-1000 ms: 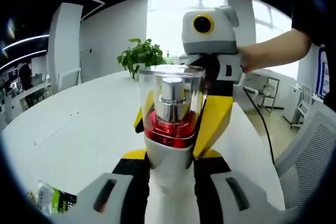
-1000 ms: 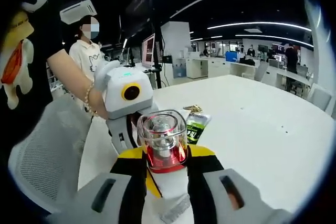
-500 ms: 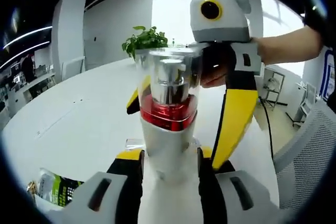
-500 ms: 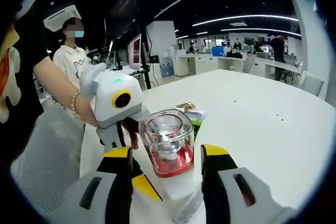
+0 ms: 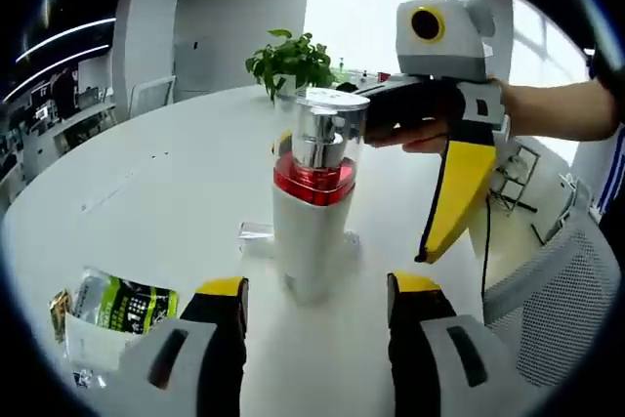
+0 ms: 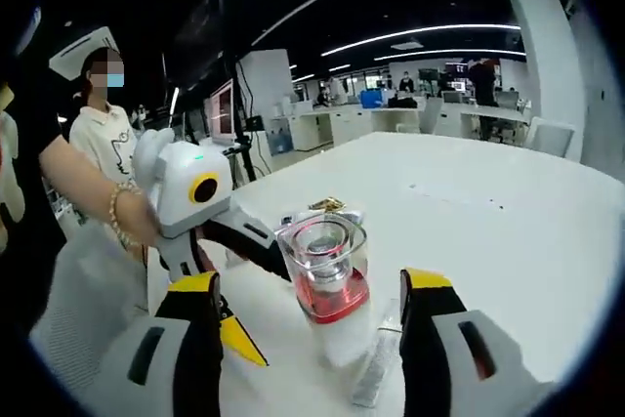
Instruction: Arrange the skincare products in the storage area until every visible bottle or jar stands upright without overlapping.
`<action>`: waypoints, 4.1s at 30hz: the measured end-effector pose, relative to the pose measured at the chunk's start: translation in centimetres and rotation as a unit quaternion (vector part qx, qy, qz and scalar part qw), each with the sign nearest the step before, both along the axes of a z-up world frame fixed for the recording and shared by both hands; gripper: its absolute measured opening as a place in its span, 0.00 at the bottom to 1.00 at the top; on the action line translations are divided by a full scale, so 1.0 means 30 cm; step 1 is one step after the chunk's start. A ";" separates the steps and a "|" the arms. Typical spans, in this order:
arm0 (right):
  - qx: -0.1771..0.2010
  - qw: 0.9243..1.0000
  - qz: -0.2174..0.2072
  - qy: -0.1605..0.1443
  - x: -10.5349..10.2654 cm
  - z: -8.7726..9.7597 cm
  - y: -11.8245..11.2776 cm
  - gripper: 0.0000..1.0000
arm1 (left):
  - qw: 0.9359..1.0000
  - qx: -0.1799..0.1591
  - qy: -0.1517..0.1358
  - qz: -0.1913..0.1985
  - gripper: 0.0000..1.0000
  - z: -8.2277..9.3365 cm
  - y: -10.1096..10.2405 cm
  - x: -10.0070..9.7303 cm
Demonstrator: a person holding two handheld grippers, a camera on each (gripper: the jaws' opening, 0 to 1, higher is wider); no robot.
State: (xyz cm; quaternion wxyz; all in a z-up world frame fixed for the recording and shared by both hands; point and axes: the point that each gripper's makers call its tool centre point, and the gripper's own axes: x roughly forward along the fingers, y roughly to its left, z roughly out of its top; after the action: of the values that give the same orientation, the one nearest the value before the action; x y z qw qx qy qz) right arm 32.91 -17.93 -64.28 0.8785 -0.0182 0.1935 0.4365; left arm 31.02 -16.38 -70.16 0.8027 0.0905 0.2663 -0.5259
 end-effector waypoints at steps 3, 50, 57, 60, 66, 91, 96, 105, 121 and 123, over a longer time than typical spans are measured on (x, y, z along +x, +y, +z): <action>-0.004 1.000 -0.018 0.005 -0.010 -0.005 -0.011 0.80 | 1.000 -0.004 0.008 0.014 0.61 0.010 0.027 -0.015; 0.025 0.990 -0.127 0.063 -0.369 -0.033 0.044 0.99 | 0.973 -0.008 0.035 0.227 0.97 0.078 0.693 -0.356; 0.025 0.988 -0.140 0.064 -0.393 -0.036 0.041 0.99 | 0.971 0.002 0.035 0.236 0.97 0.070 0.745 -0.400; 0.024 0.988 -0.141 0.067 -0.404 -0.042 0.046 0.99 | 0.970 0.009 0.032 0.239 0.95 0.065 0.770 -0.418; 0.002 0.989 -0.133 0.069 -0.410 -0.060 0.055 0.99 | 0.968 0.005 0.028 0.250 0.93 0.074 0.789 -0.427; -0.051 0.991 -0.092 0.078 -0.357 -0.072 0.142 0.90 | 0.972 -0.011 0.026 0.233 0.91 0.081 0.770 -0.429; -0.054 0.994 -0.071 0.069 -0.303 -0.054 0.203 0.90 | 0.973 -0.007 0.024 0.228 0.90 0.080 0.775 -0.429; -0.085 0.993 -0.032 0.069 -0.191 -0.073 0.332 0.90 | 0.973 -0.004 0.020 0.229 0.89 0.083 0.775 -0.427; -0.147 0.987 -0.009 0.067 -0.010 -0.109 0.430 0.86 | 0.973 -0.002 0.030 0.227 0.86 0.068 0.775 -0.433; -0.154 0.986 -0.009 0.068 0.009 -0.119 0.437 0.86 | 0.974 -0.001 0.030 0.226 0.85 0.068 0.775 -0.434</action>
State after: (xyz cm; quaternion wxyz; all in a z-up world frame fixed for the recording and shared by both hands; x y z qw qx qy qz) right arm 33.19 -4.82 -67.87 0.8540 -0.1217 0.3176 0.3938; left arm 17.98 6.86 -68.12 0.8925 0.0111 0.3030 -0.3339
